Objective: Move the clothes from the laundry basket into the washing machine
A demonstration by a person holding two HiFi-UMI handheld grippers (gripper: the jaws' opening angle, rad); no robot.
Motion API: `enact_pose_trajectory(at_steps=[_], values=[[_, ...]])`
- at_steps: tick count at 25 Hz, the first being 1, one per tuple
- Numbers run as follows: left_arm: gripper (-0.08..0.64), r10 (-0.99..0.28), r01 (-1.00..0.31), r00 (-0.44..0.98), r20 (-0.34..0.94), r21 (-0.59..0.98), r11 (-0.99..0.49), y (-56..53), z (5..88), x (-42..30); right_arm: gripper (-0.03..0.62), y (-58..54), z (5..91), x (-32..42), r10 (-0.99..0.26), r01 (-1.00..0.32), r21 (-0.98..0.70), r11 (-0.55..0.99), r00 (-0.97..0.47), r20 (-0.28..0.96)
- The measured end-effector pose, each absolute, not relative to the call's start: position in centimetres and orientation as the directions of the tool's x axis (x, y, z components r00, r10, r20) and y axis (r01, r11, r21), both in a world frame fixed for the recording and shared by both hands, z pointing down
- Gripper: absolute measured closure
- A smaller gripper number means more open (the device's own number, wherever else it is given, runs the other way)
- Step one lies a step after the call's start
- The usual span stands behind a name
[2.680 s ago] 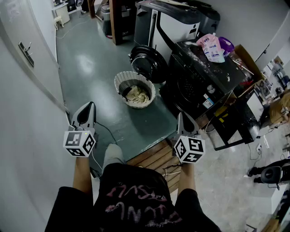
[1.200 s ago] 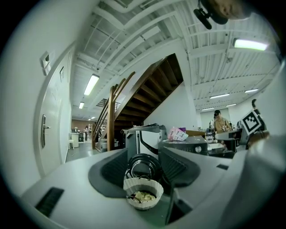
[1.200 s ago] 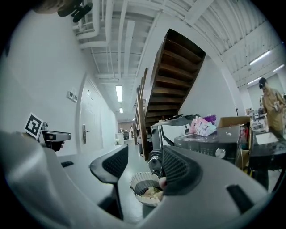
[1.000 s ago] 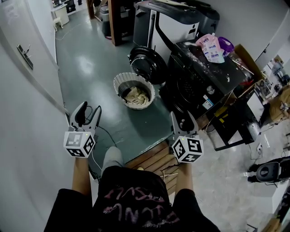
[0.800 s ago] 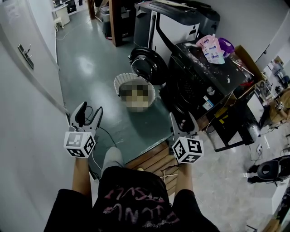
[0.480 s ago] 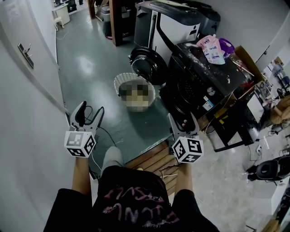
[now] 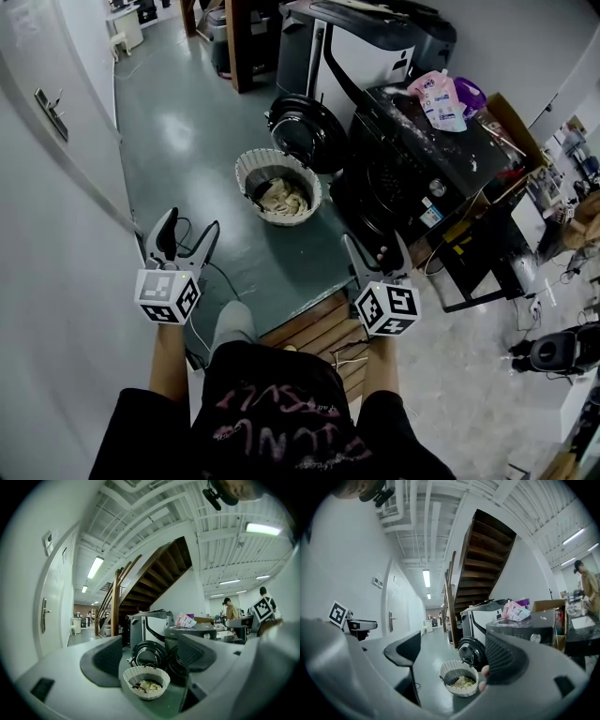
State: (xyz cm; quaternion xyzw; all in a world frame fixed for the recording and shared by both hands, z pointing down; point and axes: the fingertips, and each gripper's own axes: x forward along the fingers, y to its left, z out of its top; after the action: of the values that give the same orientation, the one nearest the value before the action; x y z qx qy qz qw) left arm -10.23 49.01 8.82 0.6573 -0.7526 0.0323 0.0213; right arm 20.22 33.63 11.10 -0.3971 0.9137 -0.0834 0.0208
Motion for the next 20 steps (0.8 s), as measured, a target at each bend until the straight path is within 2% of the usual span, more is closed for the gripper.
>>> enact_pose_trajectory(at_steps=[11,20], values=[[0.192,-0.989,-0.993,-0.121,0.079,-0.013,0.121,48.0,9.2,-12.3,0.16,32.7,10.9,18.1,-0.731,-0.725,-0.163,0.669,-0.682,0.031],[0.192,-0.992,-0.995,-0.098,0.084,0.013,0.099,44.2,9.7,-16.7,0.161,29.6,10.7,13.9,-0.743,-0.739,-0.158,0.655,-0.668,0.045]])
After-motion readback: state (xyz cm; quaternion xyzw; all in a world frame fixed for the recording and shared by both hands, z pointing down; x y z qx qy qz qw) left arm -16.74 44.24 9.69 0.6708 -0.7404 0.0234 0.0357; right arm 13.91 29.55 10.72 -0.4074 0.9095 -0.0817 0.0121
